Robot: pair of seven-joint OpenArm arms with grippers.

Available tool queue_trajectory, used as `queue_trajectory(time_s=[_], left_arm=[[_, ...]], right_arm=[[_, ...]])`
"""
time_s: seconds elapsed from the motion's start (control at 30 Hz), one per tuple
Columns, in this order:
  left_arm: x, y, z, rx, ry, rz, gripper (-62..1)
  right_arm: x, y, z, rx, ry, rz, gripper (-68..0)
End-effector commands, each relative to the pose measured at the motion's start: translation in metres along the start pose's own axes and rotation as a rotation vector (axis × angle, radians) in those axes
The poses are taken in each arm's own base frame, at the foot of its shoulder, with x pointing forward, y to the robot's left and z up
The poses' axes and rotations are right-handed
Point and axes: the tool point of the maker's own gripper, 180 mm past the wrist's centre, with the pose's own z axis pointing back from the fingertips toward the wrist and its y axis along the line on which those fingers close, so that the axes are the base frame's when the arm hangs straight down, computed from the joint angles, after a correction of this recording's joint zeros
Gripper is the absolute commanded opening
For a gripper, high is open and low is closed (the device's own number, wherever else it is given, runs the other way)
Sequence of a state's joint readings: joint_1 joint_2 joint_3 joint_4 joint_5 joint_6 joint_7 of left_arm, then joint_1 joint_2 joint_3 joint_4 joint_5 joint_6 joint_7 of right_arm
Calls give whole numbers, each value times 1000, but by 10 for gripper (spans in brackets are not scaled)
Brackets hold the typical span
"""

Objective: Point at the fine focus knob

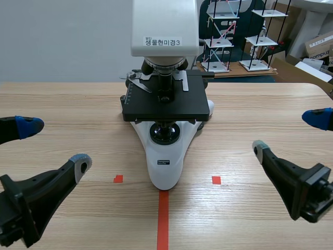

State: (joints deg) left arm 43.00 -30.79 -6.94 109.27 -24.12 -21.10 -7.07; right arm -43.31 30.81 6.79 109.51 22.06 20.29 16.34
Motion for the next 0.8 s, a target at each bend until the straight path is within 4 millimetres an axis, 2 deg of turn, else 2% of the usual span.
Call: queue_trajectory(time_s=[0.0, 0.13, 0.17, 0.33, 0.6, 0.77], left_arm=[[10, -2, -1, -3, -37, 5, 14], [10, -1, -1, -2, -38, 6, 14], [10, -1, -1, -2, -38, 6, 14], [10, -1, -1, -2, -38, 6, 14], [10, -1, -1, -2, -38, 6, 14], [10, -2, -1, -2, -37, 6, 14]], right_arm=[[11, -9, -4, -32, -36, 24, -223], [6, -20, -6, -80, -1, 86, -636], [5, -25, -7, -104, 7, 94, -679], [4, -51, -10, -195, -3, 128, -674], [-14, -93, -21, -264, 16, 168, -676], [-22, -113, -33, -238, -5, 143, -676]])
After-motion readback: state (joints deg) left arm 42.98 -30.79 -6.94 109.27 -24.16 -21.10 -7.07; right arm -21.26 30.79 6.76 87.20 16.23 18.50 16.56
